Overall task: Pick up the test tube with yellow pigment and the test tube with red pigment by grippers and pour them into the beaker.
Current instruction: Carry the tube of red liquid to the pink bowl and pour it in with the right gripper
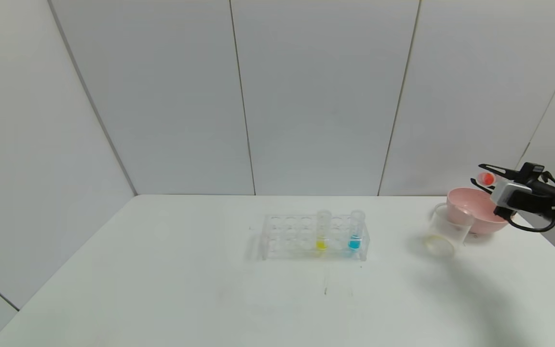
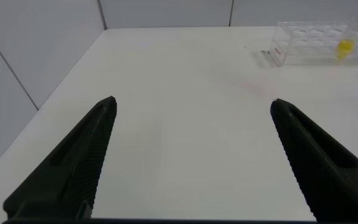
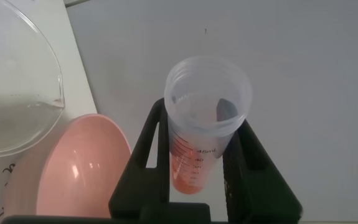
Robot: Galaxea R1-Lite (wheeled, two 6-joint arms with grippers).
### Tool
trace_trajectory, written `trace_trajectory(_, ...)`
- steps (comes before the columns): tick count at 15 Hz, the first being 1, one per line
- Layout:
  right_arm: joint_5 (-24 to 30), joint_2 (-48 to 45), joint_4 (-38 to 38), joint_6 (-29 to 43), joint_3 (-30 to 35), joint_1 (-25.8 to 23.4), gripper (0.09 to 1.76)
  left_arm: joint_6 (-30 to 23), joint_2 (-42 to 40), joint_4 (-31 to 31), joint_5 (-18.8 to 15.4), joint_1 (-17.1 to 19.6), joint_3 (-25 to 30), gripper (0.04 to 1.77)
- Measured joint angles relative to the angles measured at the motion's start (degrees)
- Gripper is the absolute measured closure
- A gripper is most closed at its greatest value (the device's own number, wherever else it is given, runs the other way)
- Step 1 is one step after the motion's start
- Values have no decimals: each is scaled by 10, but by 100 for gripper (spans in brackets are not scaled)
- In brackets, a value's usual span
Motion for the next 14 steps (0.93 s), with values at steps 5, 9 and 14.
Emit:
trace_trajectory(5, -6, 2, -12, -16, 8, 15, 130, 0, 0, 0, 0, 0, 0, 5)
trace_trajectory(9, -6, 3, -14, -44, 8, 19, 130, 0, 0, 0, 0, 0, 0, 5)
trace_trajectory(14, -6, 6, -25, -64, 12, 16, 130, 0, 0, 0, 0, 0, 0, 5)
